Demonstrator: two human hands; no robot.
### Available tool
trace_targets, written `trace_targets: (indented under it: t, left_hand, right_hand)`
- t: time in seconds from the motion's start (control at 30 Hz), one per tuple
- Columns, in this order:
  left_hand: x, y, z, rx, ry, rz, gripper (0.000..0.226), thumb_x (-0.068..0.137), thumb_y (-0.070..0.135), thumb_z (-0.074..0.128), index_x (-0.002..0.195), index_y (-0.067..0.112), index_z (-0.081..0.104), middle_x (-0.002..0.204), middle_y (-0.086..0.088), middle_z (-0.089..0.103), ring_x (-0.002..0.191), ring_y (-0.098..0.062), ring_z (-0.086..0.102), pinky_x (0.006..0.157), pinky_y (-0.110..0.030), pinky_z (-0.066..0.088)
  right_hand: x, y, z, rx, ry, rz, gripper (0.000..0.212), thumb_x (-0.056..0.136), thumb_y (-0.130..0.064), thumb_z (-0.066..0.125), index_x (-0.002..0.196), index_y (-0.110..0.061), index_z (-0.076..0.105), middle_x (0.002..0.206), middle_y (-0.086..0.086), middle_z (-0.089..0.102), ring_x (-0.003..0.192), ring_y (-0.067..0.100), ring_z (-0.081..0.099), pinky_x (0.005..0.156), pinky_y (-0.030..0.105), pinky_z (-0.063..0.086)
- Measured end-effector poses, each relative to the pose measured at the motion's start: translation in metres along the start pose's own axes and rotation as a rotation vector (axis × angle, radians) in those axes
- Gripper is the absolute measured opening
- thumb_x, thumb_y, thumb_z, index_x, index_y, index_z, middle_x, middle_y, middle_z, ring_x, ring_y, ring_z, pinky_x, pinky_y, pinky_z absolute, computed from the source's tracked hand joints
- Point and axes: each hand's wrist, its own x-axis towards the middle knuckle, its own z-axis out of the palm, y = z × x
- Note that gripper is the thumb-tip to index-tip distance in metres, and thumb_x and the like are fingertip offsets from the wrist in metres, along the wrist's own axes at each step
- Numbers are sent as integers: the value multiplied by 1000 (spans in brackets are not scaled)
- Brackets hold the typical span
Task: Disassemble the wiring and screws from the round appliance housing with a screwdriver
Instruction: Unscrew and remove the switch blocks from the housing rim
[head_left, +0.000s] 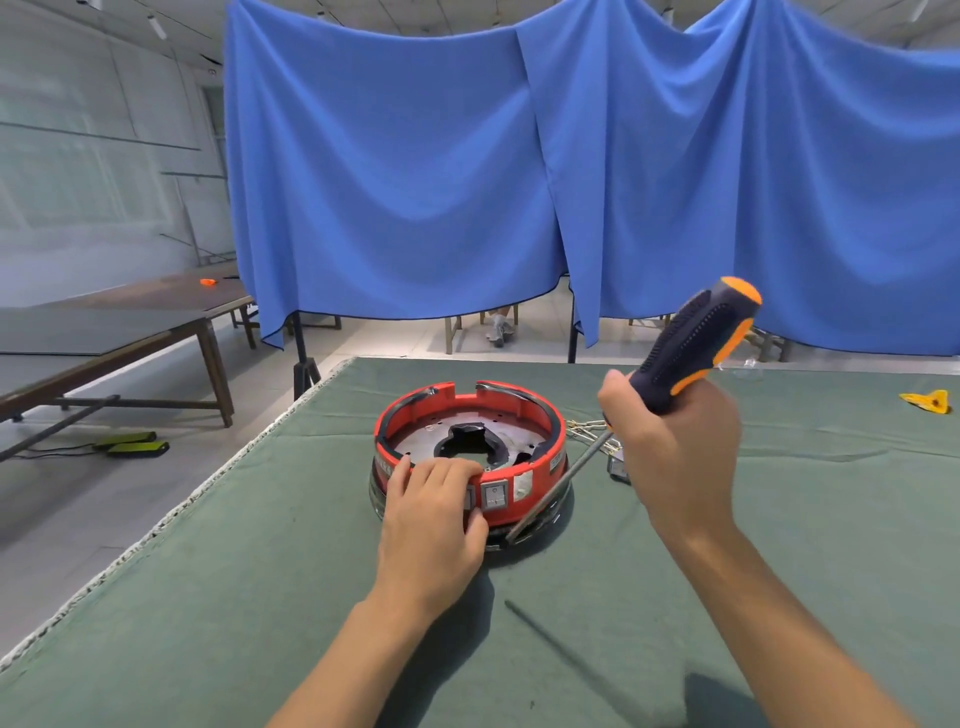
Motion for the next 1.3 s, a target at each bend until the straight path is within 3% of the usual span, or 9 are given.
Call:
trace_targets:
  t: [0.13, 0.3, 0.47, 0.77, 1.17, 1.3]
  left_hand:
    - [0, 0, 2, -11, 16, 15, 35, 70, 22, 60, 105, 22, 64, 103, 8, 64, 103, -20, 57, 107, -41, 26]
    - [2, 3, 4, -10, 20, 28, 36, 75, 36, 54, 109, 29, 66, 106, 13, 64, 104, -17, 55, 104, -48, 34]
    - [4, 3, 5, -3, 10, 14, 33, 81, 42, 54, 108, 29, 67, 107, 13, 64, 106, -15, 56, 108, -48, 30]
    - [5, 3, 5, -30, -7, 25, 32, 82, 39, 54, 110, 28, 66, 112, 15, 65, 112, -11, 55, 114, -42, 22]
    - [5, 7, 7, -69, 21, 11, 31, 79, 35, 57, 106, 24, 67, 104, 13, 67, 103, -13, 57, 111, -37, 23]
    - [7, 9, 9, -85, 50, -16, 30, 75, 35, 61, 101, 23, 67, 98, 12, 67, 98, -15, 56, 108, -35, 24]
  right_hand:
    - [1, -24, 6, -101, 66, -185, 38, 71, -39, 53, 45, -20, 31, 42, -10, 39, 43, 10, 35, 45, 14, 28]
    - [3, -27, 8, -90, 114, -263, 40, 72, -42, 49, 47, -14, 37, 51, -14, 47, 46, 1, 40, 50, 9, 30]
    - [6, -18, 6, -108, 111, -268, 39, 73, -41, 49, 49, -13, 39, 58, -14, 49, 47, 0, 41, 51, 8, 31]
    - [2, -13, 8, -118, 102, -291, 35, 75, -40, 49, 48, -26, 31, 47, -21, 46, 46, -1, 42, 49, 7, 30]
    - [0, -13, 6, -105, 84, -284, 35, 75, -39, 49, 48, -25, 31, 46, -18, 45, 44, 2, 41, 48, 8, 29]
    - [2, -14, 7, -109, 67, -256, 38, 74, -28, 57, 48, -26, 30, 43, -16, 43, 44, 3, 41, 47, 11, 30]
